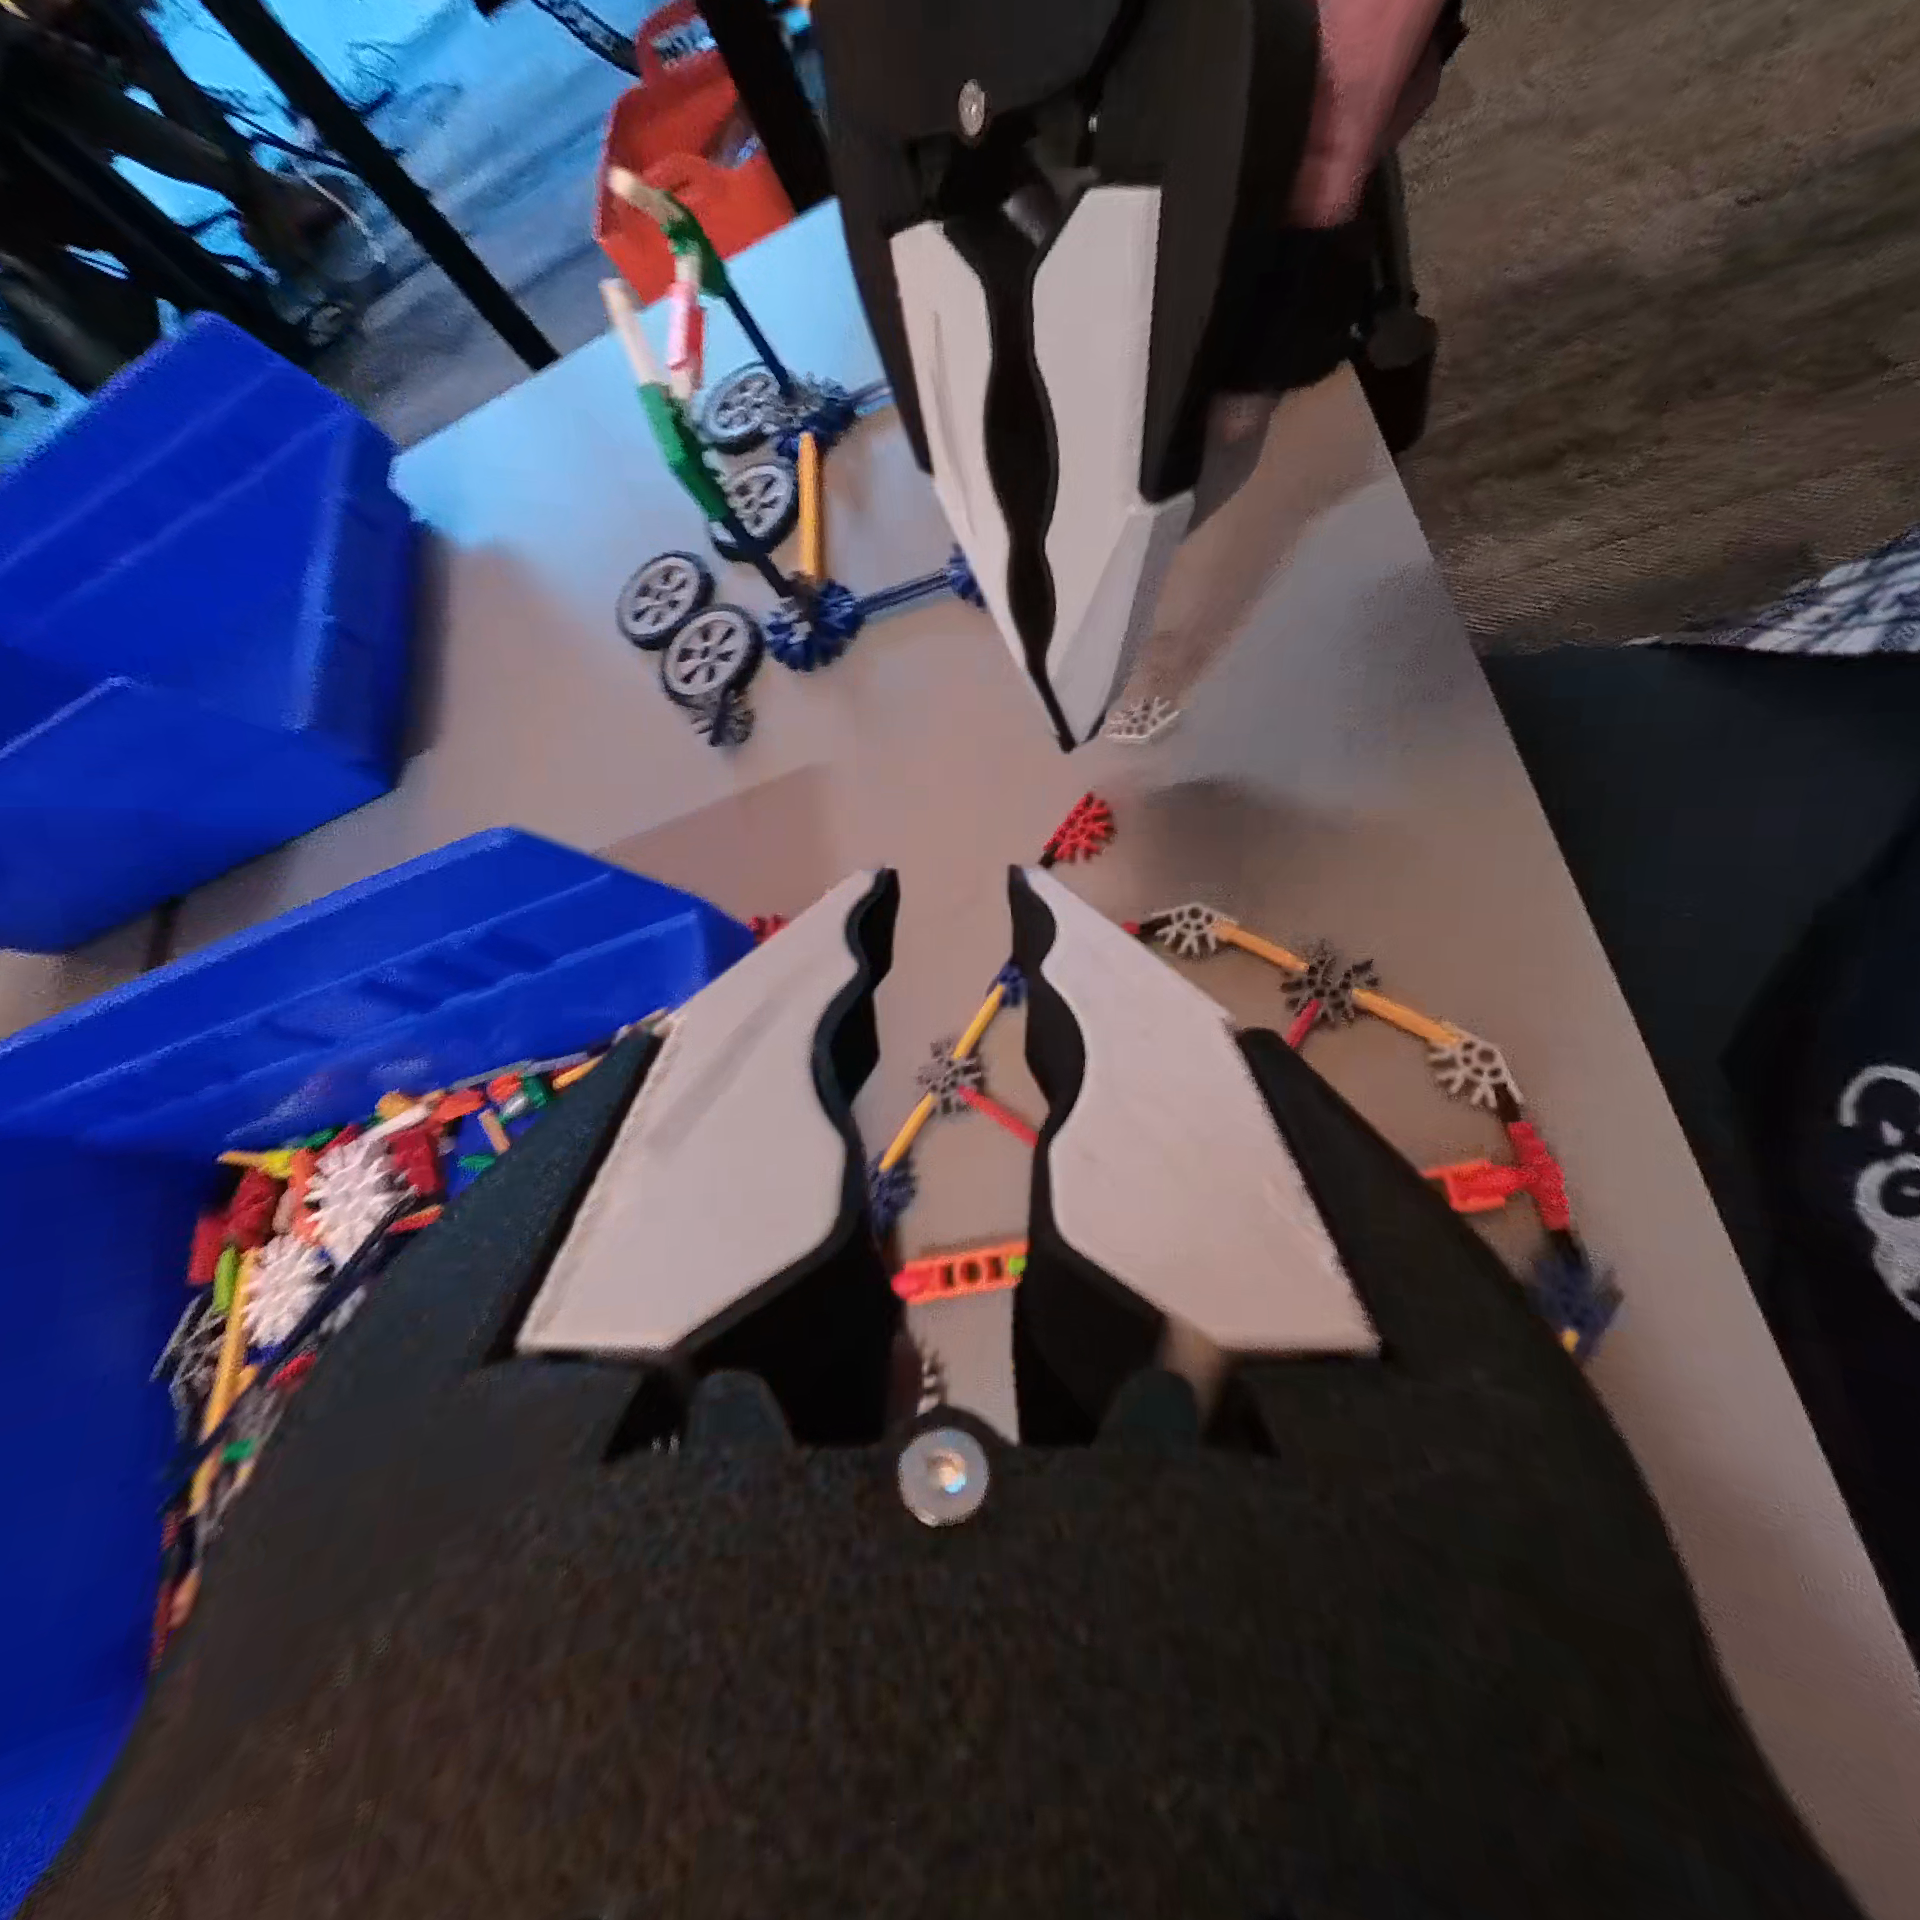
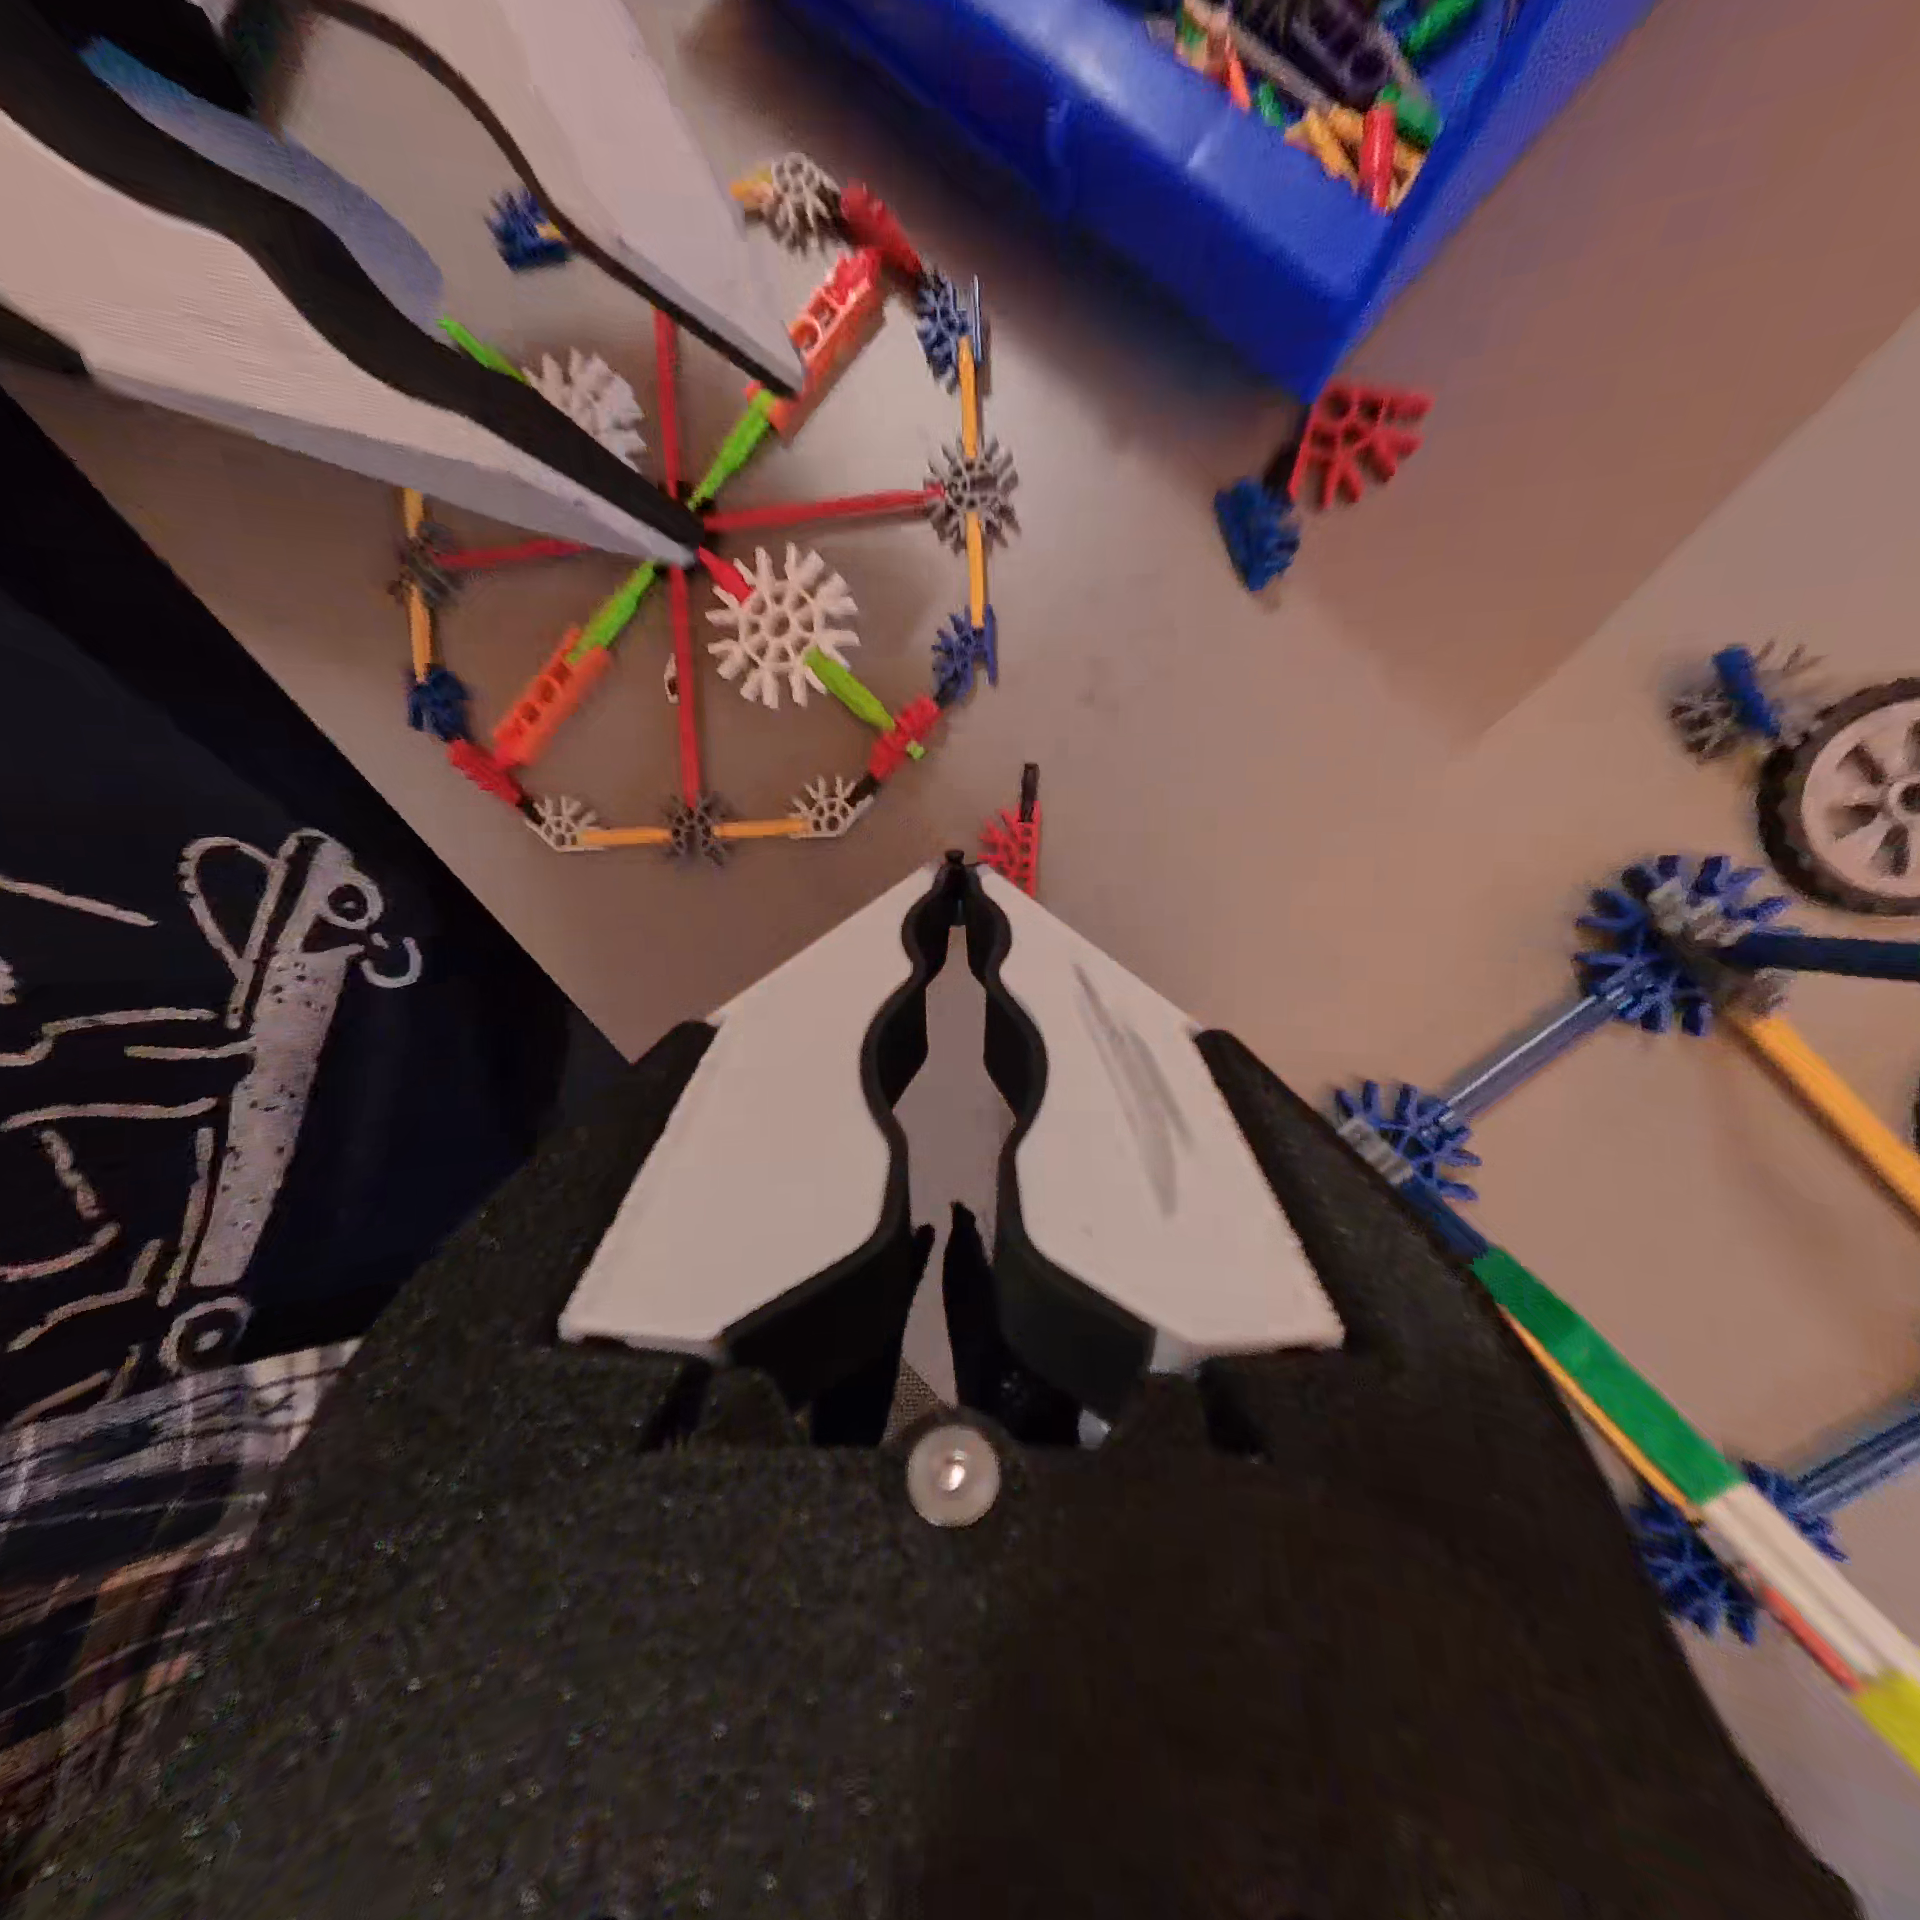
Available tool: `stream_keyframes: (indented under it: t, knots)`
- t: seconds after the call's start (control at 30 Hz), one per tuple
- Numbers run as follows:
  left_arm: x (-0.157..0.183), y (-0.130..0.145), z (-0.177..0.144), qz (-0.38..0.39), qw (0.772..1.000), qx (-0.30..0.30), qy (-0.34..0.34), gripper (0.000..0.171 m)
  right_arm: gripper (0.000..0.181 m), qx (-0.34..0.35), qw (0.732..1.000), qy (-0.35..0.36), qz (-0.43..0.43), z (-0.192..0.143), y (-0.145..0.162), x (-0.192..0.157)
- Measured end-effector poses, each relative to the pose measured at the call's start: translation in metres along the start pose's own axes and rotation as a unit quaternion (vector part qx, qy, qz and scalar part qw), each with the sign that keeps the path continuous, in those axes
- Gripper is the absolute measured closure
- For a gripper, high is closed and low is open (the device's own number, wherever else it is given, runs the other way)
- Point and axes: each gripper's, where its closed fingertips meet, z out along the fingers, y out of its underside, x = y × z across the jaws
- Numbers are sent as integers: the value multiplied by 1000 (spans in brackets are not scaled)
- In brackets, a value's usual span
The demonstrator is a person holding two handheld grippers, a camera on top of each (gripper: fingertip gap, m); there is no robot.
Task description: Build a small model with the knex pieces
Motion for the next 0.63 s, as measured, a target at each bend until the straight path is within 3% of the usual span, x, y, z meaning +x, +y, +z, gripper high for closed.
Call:
stream_keyframes:
  t: [0.3, 0.63]
  knots:
    - [4, 1, 49, -40, 998, -33, 34, 157, 181, -37, 999, 26, -2, 24, 25, 14]
    - [16, 21, 81, -62, 993, -80, 67, 160, 181, -21, 1000, 10, -10, 31, 20, 9]
